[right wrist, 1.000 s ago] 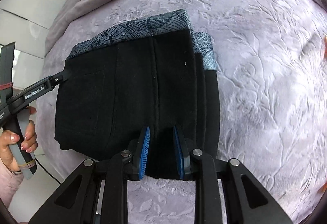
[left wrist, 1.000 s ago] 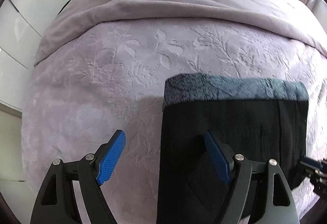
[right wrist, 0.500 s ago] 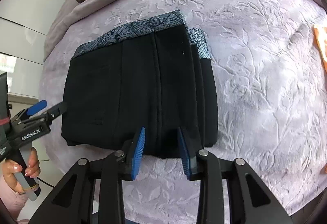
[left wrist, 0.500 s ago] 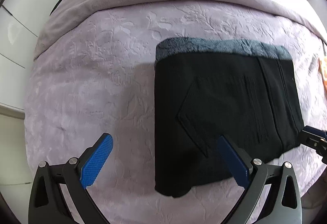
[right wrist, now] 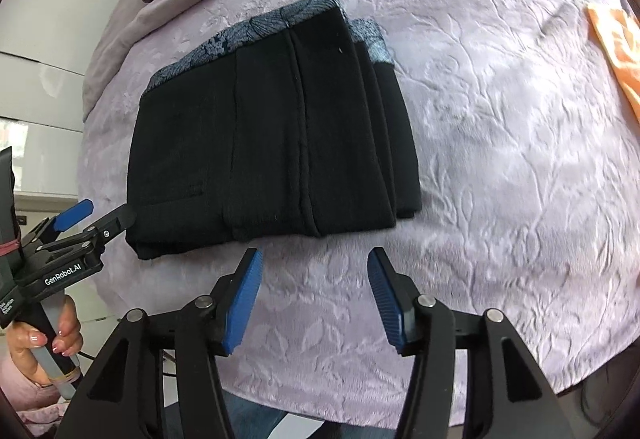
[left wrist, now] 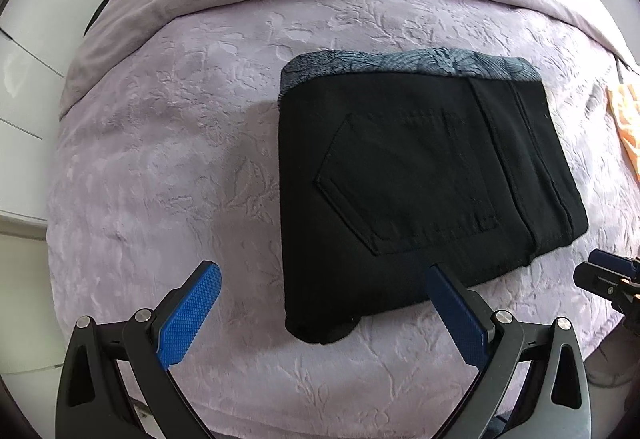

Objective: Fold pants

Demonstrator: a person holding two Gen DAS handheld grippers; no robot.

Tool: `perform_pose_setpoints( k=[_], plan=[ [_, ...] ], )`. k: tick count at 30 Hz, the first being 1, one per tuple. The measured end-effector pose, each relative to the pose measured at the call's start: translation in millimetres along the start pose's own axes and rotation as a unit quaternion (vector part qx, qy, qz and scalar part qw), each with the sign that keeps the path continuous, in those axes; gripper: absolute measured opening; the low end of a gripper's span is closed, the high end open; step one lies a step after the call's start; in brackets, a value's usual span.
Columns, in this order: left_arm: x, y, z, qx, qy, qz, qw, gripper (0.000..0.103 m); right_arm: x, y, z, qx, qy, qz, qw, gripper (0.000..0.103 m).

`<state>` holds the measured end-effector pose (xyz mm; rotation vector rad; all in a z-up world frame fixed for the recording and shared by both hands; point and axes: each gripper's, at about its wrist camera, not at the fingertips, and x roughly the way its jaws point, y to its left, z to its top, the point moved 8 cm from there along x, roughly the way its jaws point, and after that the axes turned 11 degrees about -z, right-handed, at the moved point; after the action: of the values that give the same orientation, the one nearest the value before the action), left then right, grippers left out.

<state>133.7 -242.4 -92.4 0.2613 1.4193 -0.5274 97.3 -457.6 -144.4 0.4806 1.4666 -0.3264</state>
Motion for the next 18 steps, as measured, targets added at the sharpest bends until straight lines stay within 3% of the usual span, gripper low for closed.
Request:
perform_pose_setpoints(
  k=[7, 18],
  plan=[
    [-5.2, -2.3, -11.6, 0.007, 0.005, 0.007, 0.9999, 0.103, -13.3, -0.9, -9.2, 0.016, -0.014, -0.019, 1.000, 0.080],
    [-15.3, -1.1, -22.4, 0.009, 0.001, 0.011, 0.9999, 0.103, -25.7, 12.9, -13.6, 0.000, -0.031, -0.061, 0.998, 0.080]
  ],
)
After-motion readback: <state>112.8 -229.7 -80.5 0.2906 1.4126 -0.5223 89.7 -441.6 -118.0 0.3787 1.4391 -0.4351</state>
